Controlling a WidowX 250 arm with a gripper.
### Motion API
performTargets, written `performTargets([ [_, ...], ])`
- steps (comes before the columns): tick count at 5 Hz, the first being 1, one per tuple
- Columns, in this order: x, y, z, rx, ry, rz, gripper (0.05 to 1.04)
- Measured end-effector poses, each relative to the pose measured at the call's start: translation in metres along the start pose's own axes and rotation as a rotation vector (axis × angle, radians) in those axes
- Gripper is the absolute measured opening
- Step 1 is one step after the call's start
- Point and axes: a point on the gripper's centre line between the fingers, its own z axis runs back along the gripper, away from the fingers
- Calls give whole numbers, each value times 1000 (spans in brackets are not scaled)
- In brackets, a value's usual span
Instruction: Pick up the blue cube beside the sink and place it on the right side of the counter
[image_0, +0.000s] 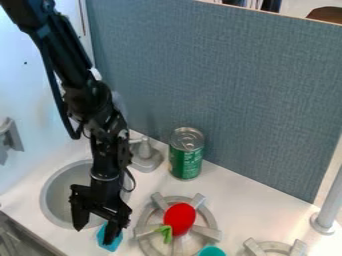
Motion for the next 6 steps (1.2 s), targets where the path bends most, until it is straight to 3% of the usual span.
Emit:
performTargets([
  [4, 9, -21, -8, 18, 25, 13, 1000],
  [5, 15, -19, -16, 43, 44, 39, 962],
  [6, 20, -16, -18, 65, 53, 65, 787],
])
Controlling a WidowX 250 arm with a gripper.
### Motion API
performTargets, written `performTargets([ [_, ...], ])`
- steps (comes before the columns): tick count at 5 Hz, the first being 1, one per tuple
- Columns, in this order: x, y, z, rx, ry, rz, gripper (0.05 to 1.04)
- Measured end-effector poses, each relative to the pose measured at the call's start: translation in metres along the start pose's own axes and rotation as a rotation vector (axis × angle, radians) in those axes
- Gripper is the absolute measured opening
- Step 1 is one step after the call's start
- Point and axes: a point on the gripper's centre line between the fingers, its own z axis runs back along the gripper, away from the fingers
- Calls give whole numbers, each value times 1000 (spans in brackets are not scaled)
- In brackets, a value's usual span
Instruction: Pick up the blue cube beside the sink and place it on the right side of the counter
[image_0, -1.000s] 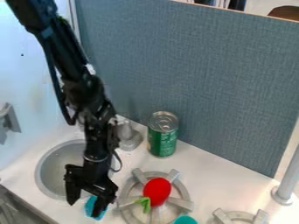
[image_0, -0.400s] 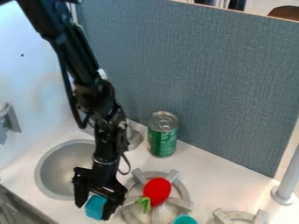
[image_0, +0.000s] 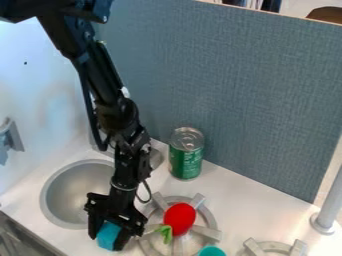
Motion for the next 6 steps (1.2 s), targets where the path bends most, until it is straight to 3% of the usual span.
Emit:
performTargets([
  [1, 2, 1, 1, 10, 21, 17, 680],
  [2, -10, 4, 6, 18, 50, 2, 679],
  [3, -25, -1, 53, -2, -5, -58, 679],
  [4, -40, -28, 87, 41, 3, -125, 679],
  [5, -43, -78, 111, 81, -29, -145, 679],
  [6, -50, -122, 112, 84, -8, -227, 679],
])
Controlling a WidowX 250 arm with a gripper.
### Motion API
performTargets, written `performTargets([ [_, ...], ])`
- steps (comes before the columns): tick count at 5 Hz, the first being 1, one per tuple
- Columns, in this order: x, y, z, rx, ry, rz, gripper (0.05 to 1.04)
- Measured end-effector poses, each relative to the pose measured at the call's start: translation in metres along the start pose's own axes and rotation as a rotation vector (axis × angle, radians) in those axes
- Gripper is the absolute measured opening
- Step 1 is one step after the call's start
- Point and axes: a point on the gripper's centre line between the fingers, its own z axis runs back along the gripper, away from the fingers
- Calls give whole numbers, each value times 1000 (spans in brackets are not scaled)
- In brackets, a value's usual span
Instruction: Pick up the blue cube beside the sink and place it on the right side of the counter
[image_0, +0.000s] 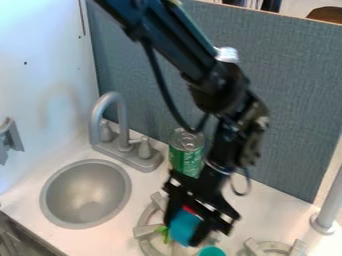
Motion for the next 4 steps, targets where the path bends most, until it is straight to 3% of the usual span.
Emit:
performTargets([
  [2, -3, -73, -2, 84, -3, -76, 679],
  [4, 13, -112, -9, 85, -31, -104, 679],
])
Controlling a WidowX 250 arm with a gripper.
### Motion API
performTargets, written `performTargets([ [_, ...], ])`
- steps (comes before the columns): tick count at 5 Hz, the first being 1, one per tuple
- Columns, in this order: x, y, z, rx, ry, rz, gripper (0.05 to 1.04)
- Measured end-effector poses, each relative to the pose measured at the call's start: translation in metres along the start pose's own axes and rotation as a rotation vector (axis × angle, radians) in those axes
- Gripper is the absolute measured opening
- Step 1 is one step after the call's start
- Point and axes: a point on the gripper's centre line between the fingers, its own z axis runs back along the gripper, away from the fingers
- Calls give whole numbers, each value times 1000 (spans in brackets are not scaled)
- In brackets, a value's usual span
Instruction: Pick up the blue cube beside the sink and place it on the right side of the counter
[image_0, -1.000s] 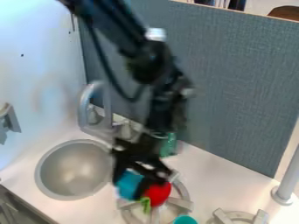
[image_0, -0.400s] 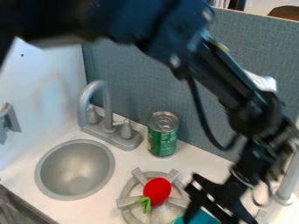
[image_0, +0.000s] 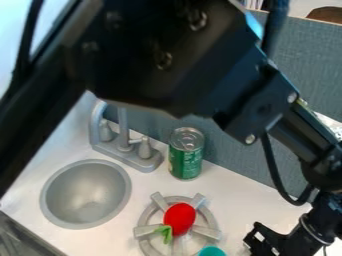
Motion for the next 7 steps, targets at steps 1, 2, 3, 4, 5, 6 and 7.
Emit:
performTargets([
  [1, 15, -5, -4, -1, -33, 7, 679],
  [2, 25, -7, -4, 4, -60, 15, 679],
  [3, 37, -6, -2, -7, -88, 28, 679],
  [4, 50, -2, -6, -8, -79, 47, 679],
  [5, 65, -7, -15, -4, -66, 54, 679],
  [6, 73, -13, -18, -9, -53, 43, 679],
  [7, 73, -16, -18, -15, -29, 33, 679],
])
